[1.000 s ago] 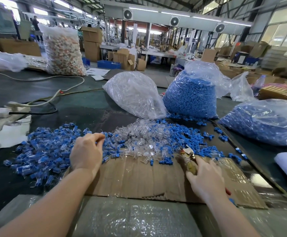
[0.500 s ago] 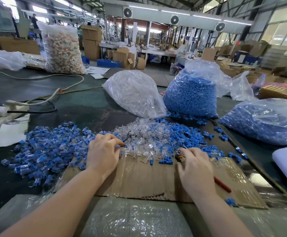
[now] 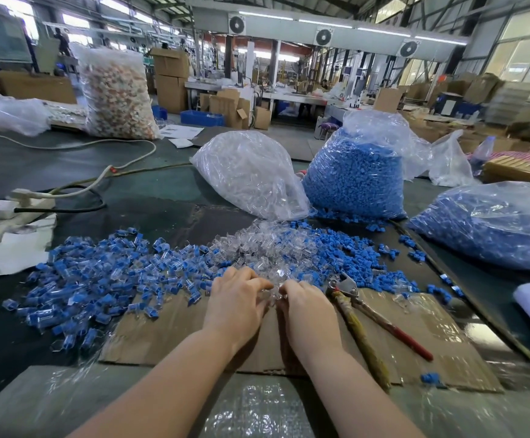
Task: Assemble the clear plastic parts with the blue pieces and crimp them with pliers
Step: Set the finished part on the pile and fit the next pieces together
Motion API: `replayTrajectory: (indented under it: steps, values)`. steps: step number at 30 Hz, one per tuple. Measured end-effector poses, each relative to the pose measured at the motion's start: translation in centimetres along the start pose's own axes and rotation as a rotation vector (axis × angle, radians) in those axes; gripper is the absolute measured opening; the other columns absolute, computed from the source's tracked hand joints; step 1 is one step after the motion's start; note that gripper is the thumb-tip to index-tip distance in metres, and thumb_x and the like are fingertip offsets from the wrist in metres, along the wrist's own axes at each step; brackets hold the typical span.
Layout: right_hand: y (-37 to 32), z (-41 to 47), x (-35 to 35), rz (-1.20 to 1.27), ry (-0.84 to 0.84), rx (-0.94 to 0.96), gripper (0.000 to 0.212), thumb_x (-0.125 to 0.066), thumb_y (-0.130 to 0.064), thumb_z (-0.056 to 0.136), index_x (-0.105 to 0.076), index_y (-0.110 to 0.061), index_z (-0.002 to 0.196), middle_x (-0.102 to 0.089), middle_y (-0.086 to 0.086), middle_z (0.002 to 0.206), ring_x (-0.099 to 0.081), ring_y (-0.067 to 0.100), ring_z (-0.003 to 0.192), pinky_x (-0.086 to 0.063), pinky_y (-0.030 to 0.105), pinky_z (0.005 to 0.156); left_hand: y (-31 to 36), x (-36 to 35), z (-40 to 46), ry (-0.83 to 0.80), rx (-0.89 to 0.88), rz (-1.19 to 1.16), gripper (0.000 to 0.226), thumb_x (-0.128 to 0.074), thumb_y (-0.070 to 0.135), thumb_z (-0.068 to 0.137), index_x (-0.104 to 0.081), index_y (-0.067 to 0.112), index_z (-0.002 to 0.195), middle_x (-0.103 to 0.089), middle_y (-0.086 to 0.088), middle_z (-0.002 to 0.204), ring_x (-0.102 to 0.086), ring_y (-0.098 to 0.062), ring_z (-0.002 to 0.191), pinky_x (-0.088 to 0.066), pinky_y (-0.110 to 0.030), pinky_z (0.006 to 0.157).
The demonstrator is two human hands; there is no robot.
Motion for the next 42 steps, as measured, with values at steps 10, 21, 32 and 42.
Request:
replayTrajectory:
  steps: [10, 21, 32, 42]
  values:
    - [1.6, -1.1, 0.5, 0.126, 0.048, -0.021, 0.023, -0.045, -0.01, 0.094, -0.058, -0.02, 0.11, -0.06, -0.003, 0.107, -0.053, 0.016, 0.104, -0.038, 0.023, 0.088, 0.5, -0.8, -0.8, -0.019, 0.058, -0.231, 0.022, -0.063, 0.021, 0.087, -0.062, 0.024, 0.108, -0.064, 0.007, 0.101, -0.055, -0.009, 0.095, -0.045, -0.026, 0.09]
    - [2.6, -2.4, 1.6, 0.348, 0.149, -0.086, 0.009, -0.058, -0.009, 0.084, -0.063, -0.011, 0.091, -0.065, 0.001, 0.092, -0.057, 0.019, 0.089, -0.043, 0.028, 0.08, 0.9, -0.8, -1.5, 0.086, 0.199, -0.479, 0.012, -0.062, 0.014, 0.088, -0.068, 0.022, 0.095, -0.058, 0.012, 0.087, -0.053, 0.001, 0.077, -0.038, -0.002, 0.066]
    - [3.1, -2.6, 1.5, 0.338, 0.139, -0.104, 0.016, -0.056, -0.004, 0.085, -0.067, -0.009, 0.095, -0.064, 0.003, 0.095, -0.056, 0.02, 0.095, -0.043, 0.031, 0.087, 0.0, -1.3, -1.8, 0.061, 0.277, -0.624, 0.014, -0.063, 0.013, 0.087, -0.066, 0.026, 0.09, -0.068, 0.002, 0.092, -0.063, -0.01, 0.084, -0.052, -0.025, 0.081]
    - [1.7, -2.3, 0.3, 0.158, 0.069, 0.02, 0.024, -0.046, -0.031, 0.096, -0.065, -0.022, 0.109, -0.054, -0.001, 0.105, -0.047, 0.018, 0.101, -0.039, 0.028, 0.087, -0.2, -1.1, -1.8, 0.109, 0.298, -0.635, 0.018, -0.063, 0.009, 0.086, -0.064, 0.027, 0.087, -0.065, 0.007, 0.09, -0.061, -0.004, 0.081, -0.043, -0.003, 0.067]
Point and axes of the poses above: each hand's wrist, its own z-axis towards the middle knuckle, its own x-axis out of the back of the hand, y = z × x, the point moved 10 cm from there along z, towards the middle knuckle
